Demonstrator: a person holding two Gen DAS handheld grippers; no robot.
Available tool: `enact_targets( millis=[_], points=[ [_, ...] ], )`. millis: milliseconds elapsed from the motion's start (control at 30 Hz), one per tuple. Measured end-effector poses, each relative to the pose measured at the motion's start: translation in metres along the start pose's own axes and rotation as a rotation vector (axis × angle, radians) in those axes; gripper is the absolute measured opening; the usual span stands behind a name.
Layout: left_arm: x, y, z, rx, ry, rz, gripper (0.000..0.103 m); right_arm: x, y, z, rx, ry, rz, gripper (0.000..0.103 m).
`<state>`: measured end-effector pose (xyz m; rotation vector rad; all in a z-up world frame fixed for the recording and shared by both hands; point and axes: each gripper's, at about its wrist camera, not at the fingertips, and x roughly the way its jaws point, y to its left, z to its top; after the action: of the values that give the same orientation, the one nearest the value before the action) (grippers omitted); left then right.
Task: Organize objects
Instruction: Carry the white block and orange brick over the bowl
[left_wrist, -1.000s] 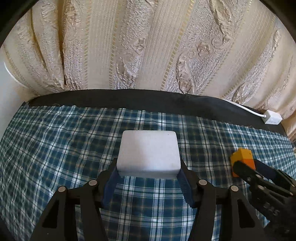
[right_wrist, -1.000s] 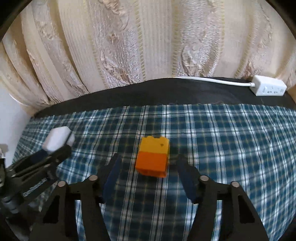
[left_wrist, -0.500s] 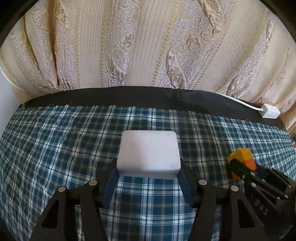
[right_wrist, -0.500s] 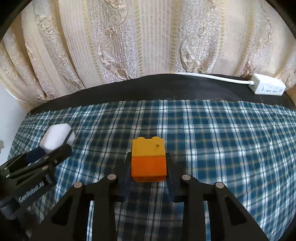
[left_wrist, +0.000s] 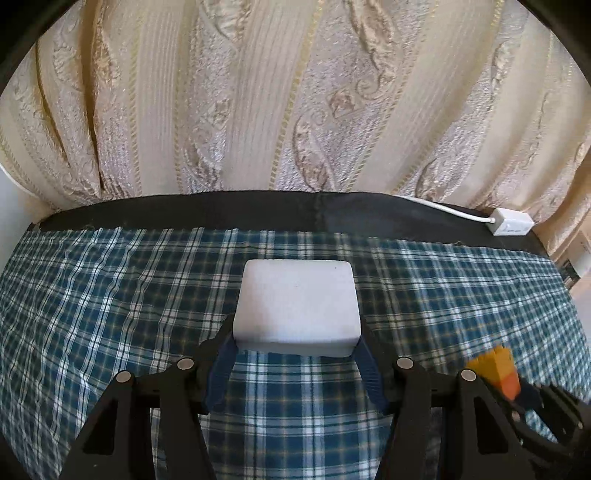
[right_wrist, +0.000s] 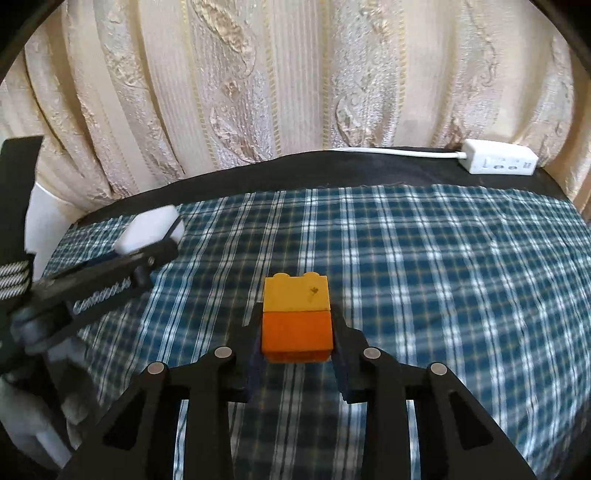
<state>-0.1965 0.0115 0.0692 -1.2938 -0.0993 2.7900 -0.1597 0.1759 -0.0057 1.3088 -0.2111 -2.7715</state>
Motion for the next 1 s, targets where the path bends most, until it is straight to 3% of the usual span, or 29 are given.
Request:
enact_targets(
  millis=[567, 1000],
  points=[
    [-0.057, -0.045, -0.002, 0.099, -0.108, -0.119, 0.062, -0.103, -0.04, -0.056, 0.121, -0.088, -0.015, 0.033],
    [-0.091, -0.084, -0.019, 0.195, -0.151, -0.223, 0.063, -0.171, -0.095, -0.09, 0.236, -0.168, -0.123, 0.033]
  ],
)
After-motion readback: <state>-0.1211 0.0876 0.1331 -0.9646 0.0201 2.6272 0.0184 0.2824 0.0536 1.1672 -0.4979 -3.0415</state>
